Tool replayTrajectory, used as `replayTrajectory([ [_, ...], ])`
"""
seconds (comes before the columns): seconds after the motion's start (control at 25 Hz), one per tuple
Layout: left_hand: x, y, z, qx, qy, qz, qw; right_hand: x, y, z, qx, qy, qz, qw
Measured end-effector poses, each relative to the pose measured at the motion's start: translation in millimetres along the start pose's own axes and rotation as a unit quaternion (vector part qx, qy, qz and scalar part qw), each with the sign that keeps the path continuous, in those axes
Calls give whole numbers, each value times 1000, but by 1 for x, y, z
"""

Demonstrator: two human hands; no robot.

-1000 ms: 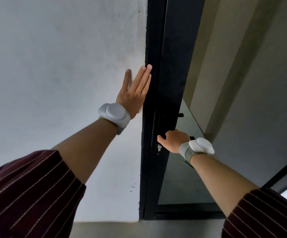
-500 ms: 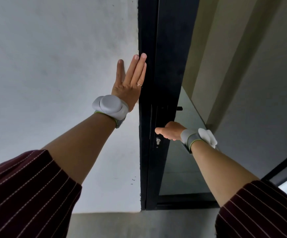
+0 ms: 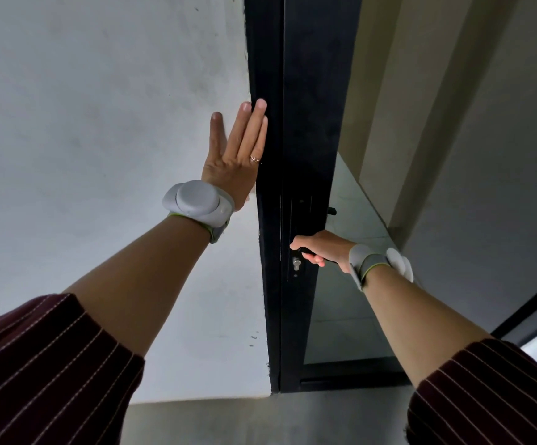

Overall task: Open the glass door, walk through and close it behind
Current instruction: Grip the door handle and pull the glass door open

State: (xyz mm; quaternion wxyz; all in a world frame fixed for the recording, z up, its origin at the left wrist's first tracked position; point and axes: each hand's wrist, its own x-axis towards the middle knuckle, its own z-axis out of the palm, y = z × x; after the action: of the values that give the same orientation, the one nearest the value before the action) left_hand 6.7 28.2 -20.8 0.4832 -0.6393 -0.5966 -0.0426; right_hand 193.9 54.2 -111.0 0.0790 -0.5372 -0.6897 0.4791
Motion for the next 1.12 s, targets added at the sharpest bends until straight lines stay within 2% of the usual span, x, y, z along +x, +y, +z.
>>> replayTrajectory([
  [0.24, -4, -2, -4, 76, 34, 10, 997, -2, 5, 1, 6, -12, -5, 1000],
  [0.48, -7, -4, -5, 35, -10, 5, 999, -15, 8, 5, 16, -17, -15, 1000],
  [0.6, -13, -3, -10, 48, -6, 0, 999, -20, 9, 7, 16, -26, -21, 999],
  [0.76, -20, -7, -22, -50, -36, 14, 998, -33, 12, 10, -10, -24, -24, 999],
  [1.12, -49, -10, -42, -115, -110, 28, 987, -79, 9, 18, -101, -22, -5, 995],
])
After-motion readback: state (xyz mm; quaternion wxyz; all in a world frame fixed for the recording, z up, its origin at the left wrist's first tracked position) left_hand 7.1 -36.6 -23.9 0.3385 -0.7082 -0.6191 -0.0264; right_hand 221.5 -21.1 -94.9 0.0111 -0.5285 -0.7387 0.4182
